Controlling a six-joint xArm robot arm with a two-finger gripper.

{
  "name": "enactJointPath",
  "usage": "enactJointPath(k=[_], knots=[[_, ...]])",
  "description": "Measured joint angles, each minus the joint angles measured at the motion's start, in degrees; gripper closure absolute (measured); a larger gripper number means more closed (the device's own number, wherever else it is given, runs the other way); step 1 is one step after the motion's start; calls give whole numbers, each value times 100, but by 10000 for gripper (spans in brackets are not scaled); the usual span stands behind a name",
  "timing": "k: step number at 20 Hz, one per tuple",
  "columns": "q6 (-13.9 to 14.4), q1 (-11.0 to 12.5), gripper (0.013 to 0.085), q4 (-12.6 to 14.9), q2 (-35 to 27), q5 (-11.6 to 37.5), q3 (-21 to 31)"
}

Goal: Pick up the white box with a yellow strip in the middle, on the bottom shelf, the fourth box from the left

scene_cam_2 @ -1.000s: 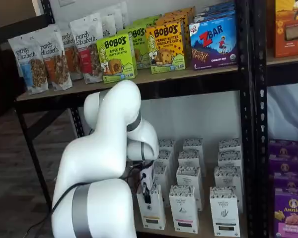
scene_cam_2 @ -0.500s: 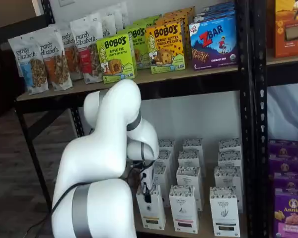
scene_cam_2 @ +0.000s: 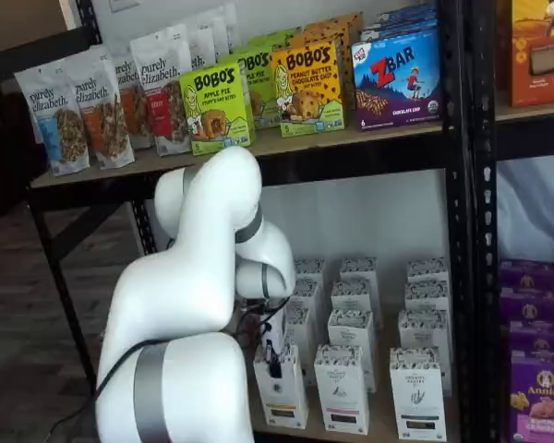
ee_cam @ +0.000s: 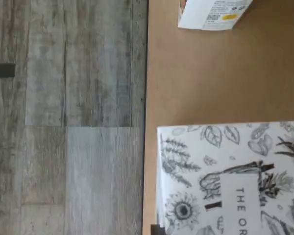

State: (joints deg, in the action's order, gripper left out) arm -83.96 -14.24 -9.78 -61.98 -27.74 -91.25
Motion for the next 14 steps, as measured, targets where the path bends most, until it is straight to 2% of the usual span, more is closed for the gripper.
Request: enactJointPath(k=[6,14], knots=[[-53,-52,490,-106,191,81,298],[-87,-158,490,-223,674,439,1133]])
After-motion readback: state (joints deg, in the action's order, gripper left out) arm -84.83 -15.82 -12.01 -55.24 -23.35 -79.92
